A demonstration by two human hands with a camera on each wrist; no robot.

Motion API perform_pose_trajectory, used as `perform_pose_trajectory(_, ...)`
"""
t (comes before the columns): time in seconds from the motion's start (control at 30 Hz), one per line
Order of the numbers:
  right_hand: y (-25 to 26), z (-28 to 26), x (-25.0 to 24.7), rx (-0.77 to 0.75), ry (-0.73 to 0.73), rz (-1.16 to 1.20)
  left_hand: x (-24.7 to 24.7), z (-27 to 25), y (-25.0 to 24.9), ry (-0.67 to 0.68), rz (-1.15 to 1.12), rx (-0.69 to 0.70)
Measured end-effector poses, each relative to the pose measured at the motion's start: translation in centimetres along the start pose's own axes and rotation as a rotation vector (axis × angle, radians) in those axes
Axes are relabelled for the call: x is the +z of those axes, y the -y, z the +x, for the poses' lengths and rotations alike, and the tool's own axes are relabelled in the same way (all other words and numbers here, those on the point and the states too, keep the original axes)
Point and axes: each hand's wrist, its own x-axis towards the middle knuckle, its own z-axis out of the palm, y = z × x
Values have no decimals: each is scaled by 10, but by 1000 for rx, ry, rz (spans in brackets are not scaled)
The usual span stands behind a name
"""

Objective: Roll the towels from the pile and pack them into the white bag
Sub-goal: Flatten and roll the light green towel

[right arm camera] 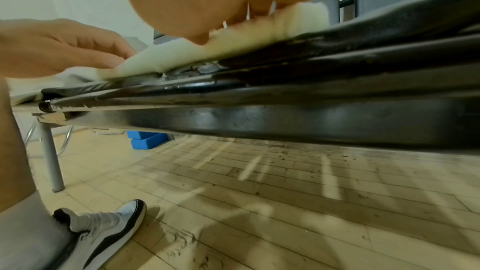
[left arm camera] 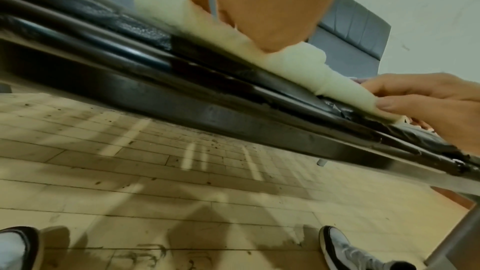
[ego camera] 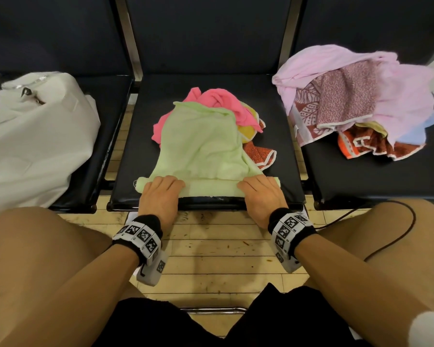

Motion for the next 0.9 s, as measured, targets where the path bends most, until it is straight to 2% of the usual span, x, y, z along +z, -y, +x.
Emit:
perform_pose_trajectory(0.1, 0, -4, -2, 28, 17, -8, 5, -4, 3, -68, -3, 31)
perform_pose_trajectory(0.2, -2, -5, 1, 15, -25, -27, 9, -3, 7, -96, 22, 53)
perform_pose_trajectory(0.33, -4, -4, 0, 16, -25, -66, 9, 0, 12, -83, 39, 25)
perform_pose_trajectory(0.5, -2, -1, -7, 70, 66, -98, 3, -1, 7, -20, 84, -3)
perform_pose_trajectory(0.73, 0, 3, -10, 212, 123, -100, 1, -1, 8, 18, 92, -8)
perform_pose_trajectory(0.83, -1, 4, -10, 336, 177, -129, -2, -2, 8, 51, 126, -64)
perform_pose_trajectory(0.9, -2, 4, -12, 354, 178, -157, -2, -1, 12, 44, 148, -98)
